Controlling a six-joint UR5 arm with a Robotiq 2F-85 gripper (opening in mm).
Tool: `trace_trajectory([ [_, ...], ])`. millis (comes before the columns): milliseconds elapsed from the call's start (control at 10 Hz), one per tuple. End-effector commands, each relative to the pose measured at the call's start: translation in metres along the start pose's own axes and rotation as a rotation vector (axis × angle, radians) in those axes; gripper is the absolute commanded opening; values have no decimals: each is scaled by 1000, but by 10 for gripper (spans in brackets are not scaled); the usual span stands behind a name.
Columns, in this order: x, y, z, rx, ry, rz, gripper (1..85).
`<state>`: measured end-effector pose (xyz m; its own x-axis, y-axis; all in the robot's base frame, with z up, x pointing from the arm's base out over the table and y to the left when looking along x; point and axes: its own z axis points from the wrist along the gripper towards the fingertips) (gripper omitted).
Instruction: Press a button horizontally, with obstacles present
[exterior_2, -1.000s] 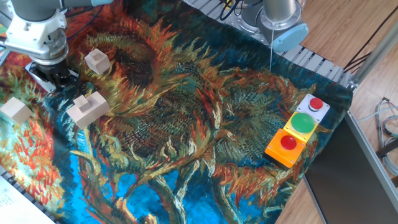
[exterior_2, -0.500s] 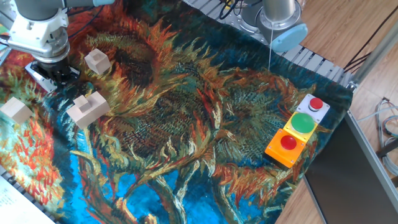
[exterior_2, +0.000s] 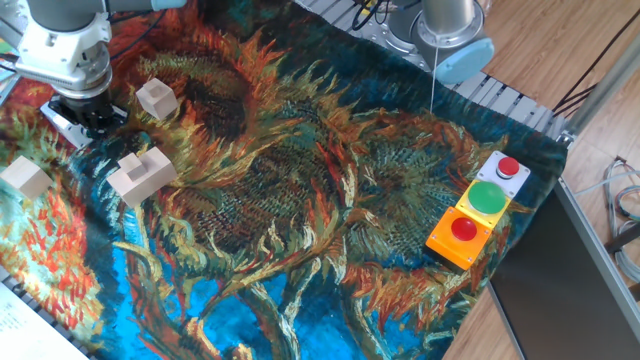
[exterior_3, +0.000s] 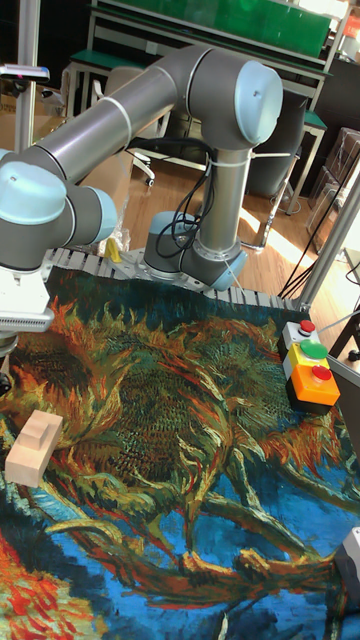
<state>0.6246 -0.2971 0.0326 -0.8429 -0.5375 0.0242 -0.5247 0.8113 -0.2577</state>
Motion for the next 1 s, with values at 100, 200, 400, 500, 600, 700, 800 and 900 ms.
trace_trajectory([
  [100,-5,4,-5,1,-8,12,13],
  [200,-8,5,-5,-3,-16,12,13],
  [400,-9,4,-5,-11,-23,7,13],
  [500,-11,3,-3,-9,-26,2,13],
  [600,-12,1,-1,-8,-27,-1,13],
  [700,-13,-1,1,-7,-30,-2,13],
  [800,-14,-3,2,-7,-30,-4,13],
  [900,-12,-6,3,-1,-26,-6,13],
])
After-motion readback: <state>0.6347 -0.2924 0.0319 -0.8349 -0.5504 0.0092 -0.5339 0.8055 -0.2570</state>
